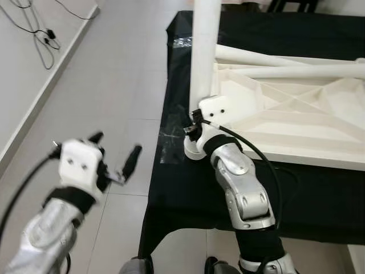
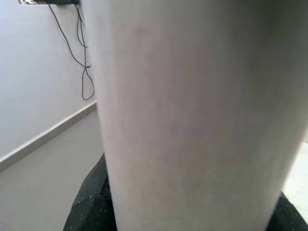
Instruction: Building children table
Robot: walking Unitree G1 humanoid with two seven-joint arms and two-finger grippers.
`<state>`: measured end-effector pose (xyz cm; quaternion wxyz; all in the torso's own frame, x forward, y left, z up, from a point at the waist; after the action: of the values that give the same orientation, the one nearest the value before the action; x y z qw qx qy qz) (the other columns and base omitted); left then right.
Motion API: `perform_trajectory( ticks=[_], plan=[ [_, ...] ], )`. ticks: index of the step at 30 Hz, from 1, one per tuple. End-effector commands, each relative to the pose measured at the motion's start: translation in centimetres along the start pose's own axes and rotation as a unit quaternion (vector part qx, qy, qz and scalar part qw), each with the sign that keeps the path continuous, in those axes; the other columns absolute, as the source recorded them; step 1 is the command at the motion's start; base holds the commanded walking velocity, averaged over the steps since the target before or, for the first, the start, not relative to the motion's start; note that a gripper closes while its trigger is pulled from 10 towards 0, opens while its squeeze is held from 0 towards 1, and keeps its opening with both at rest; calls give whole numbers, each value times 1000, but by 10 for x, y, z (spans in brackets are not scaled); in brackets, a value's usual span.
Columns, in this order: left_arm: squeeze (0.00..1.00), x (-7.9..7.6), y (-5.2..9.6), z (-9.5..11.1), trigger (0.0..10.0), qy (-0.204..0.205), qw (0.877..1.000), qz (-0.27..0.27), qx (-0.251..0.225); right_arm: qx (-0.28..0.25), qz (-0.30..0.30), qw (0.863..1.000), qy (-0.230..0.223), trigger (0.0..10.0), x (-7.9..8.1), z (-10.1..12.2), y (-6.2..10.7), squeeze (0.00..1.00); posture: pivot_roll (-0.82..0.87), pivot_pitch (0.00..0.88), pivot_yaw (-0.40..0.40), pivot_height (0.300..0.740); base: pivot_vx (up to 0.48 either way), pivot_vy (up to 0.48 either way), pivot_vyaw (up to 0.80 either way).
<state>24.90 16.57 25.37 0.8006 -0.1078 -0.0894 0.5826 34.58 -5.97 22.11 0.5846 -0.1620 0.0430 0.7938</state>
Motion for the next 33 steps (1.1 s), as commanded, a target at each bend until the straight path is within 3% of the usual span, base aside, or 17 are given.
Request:
perform_trajectory(
  ticks=[1, 6, 7, 8, 11, 13, 17, 18, 19, 20, 33],
  plan=[
    [0, 1, -6, 10, 10000, 18, 999, -24, -11, 101, -20, 994, -47, 10000, 10, -47, 10, 0, 77, 175, 12, 740, 0, 0, 0],
    [0, 2, -12, 19, 10000, 27, 999, -35, -27, 102, -22, 993, -50, 10000, 10, -48, 11, 0, 75, 172, 14, 740, 0, 0, 0],
    [1000, -8, -26, 35, 10000, 61, 992, -102, -48, 100, -22, 993, -56, 10000, 12, -49, 11, 0, 63, 150, 47, 740, 0, 0, 0],
    [1000, -18, -44, 51, 10000, 94, 978, -175, -62, 93, -23, 993, -68, 10000, 15, -48, 12, 0, 60, 139, 62, 740, 0, 0, 0],
    [1000, -18, -44, 51, 10000, 94, 978, -175, -62, 93, -23, 993, -68, 10000, 15, -48, 12, 0, 60, 139, 62, 740, 0, 0, 0],
    [1000, -31, -70, 72, 10000, 125, 953, -265, -72, 86, -27, 991, -97, 10000, 21, -46, 12, 0, 57, 137, 77, 740, 0, 0, 0],
    [1000, -35, -86, 78, 10000, 135, 944, -293, -68, 81, -30, 986, -145, 10000, 25, -46, 14, 0, 55, 137, 87, 740, 0, 0, 0],
    [122, -41, -93, 81, 10000, 141, 936, -315, -63, 76, -23, 984, -160, 10000, 29, -46, 17, 0, 54, 138, 95, 740, 0, 0, 0],
    [122, -41, -93, 81, 10000, 141, 936, -315, -63, 76, -23, 984, -160, 10000, 29, -46, 17, 0, 54, 138, 95, 740, 0, 0, 0],
    [0, -46, -98, 82, 10000, 143, 931, -332, -58, 72, -17, 983, -168, 10000, 31, -47, 19, 0, 54, 138, 95, 740, 0, 0, 0],
    [0, -72, -116, 72, 10000, 150, 899, -411, -4, 44, 23, 985, -168, 10000, 48, -39, 24, 0, 46, 148, 115, 740, 0, 0, 0]
  ],
)
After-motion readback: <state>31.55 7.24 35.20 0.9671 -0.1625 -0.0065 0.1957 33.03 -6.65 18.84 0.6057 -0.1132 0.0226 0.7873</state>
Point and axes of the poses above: a point about 5 cm out from each wrist's last joint towards the gripper, its own y axis pointing back from the gripper into the wrist, its own z axis along the axis of the wrist's last joint, x = y × z, the point moved 3 cm from there along -y, pointing out of the wrist towards the gripper, and after that the axes turned 11 degrees about y, right-handed, at the moved point
